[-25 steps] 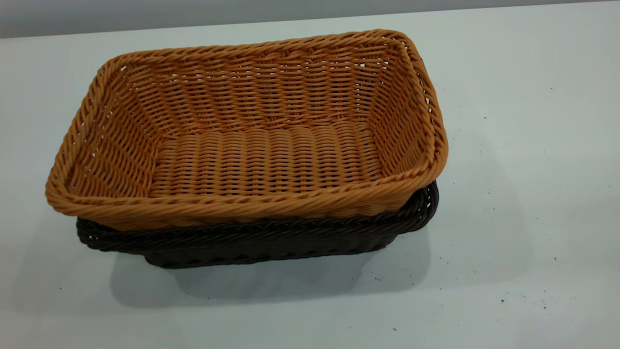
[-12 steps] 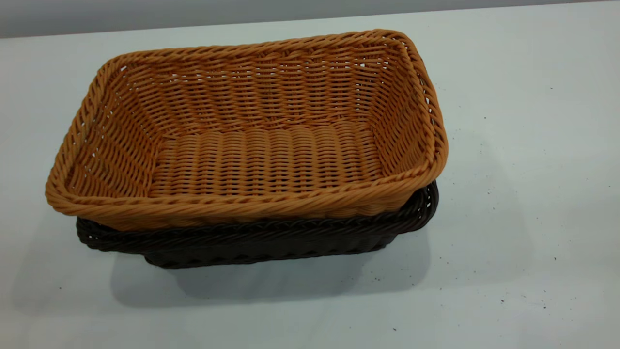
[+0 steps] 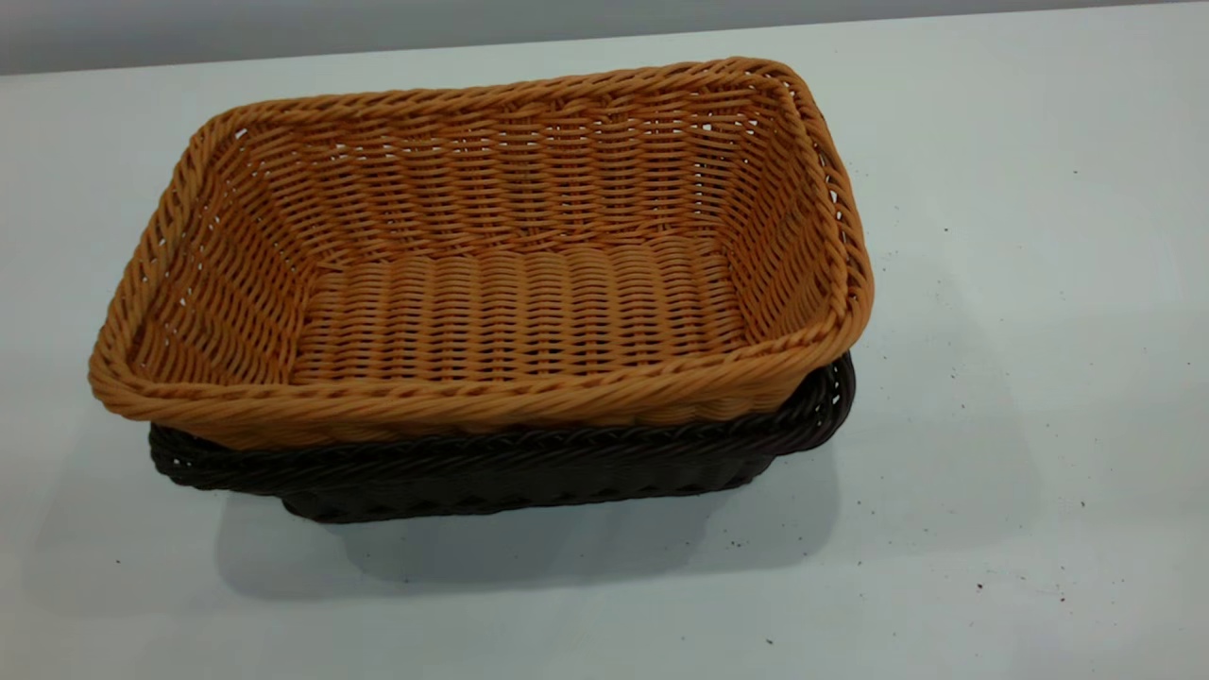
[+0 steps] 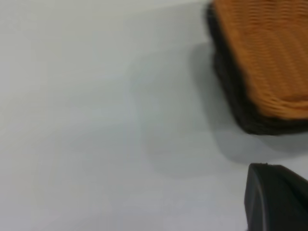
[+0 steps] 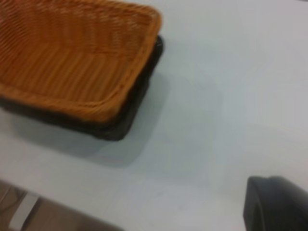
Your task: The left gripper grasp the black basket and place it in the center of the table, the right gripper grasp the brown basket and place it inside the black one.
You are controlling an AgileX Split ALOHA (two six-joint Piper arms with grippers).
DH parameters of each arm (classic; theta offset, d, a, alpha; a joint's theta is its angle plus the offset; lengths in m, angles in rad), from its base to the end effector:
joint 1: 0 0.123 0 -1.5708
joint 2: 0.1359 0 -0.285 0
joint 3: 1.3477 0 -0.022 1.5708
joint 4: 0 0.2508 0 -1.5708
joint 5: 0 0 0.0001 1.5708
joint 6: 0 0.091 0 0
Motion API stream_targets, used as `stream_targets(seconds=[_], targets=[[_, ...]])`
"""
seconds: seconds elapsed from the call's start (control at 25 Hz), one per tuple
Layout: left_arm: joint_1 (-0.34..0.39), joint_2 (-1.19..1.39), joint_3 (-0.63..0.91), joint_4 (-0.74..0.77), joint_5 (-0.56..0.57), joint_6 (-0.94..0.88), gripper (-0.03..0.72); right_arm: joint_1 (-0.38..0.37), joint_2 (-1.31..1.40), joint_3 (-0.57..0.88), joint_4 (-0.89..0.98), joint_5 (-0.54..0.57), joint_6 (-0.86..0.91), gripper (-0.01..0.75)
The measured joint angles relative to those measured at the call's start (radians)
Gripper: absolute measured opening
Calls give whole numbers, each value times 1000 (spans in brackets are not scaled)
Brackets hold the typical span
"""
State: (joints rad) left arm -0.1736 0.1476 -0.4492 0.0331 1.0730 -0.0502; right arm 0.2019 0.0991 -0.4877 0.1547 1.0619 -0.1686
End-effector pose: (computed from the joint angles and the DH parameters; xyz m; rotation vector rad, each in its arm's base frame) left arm 0.0207 -0.0009 0.2606 0.1413 2.2512 -0.0786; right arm 0.0083 0.0142 0.2742 -0.3935 2.1168 0.2085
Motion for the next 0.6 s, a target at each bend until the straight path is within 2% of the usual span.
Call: stream_targets(seconds=[0.08, 0.24, 0.6], targets=[[72, -2, 0, 0, 0, 0, -1, -46, -15, 0, 0, 0, -1, 0], [157, -2, 0, 1, 0, 0, -1, -131, -44, 0, 0, 0, -1, 0], [176, -52, 0, 1, 0, 0, -1, -258, -46, 0, 0, 0, -2, 0]])
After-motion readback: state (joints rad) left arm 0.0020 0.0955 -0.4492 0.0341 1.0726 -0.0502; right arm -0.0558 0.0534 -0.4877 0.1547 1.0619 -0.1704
